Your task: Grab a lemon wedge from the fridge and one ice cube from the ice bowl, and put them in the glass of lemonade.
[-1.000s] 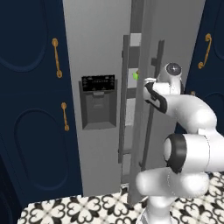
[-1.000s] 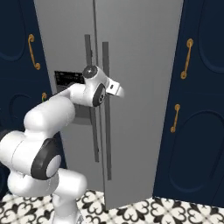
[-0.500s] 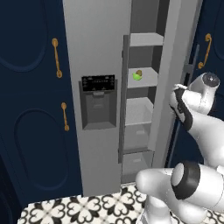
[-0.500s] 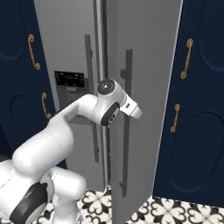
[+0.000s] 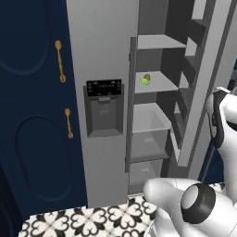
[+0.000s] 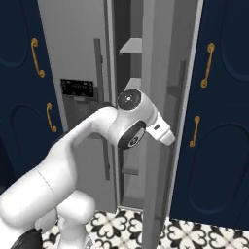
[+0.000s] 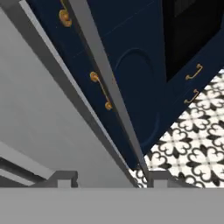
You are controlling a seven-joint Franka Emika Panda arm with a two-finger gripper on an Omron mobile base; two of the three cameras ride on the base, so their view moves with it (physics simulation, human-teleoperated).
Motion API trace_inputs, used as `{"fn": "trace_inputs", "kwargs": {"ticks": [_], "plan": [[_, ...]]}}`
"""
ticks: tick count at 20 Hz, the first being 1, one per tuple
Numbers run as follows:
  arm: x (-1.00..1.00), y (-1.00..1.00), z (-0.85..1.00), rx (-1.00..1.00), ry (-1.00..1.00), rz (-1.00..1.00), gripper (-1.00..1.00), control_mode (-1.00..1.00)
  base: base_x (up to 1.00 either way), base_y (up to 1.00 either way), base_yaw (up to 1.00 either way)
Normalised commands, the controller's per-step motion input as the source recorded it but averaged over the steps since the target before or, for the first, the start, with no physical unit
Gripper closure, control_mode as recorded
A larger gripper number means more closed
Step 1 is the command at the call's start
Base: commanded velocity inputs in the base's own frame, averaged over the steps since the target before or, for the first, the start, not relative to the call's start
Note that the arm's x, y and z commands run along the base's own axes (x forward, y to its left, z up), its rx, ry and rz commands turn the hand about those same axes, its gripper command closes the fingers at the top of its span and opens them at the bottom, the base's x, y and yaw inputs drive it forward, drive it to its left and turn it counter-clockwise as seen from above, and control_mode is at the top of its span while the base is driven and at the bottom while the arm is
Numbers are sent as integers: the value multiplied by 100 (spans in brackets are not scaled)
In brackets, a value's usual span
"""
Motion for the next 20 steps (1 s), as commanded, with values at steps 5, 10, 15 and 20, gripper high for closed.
{"fn": "trace_inputs", "kwargs": {"ticks": [5,10,15,20], "plan": [[-77,48,97,-4,0,5,-100,-100,0,0,0],[34,100,38,-25,7,3,-100,-100,0,0,0],[100,59,-15,-41,32,-16,-100,-100,0,0,0],[100,-15,-51,-35,40,-23,-100,-100,0,0,0]]}}
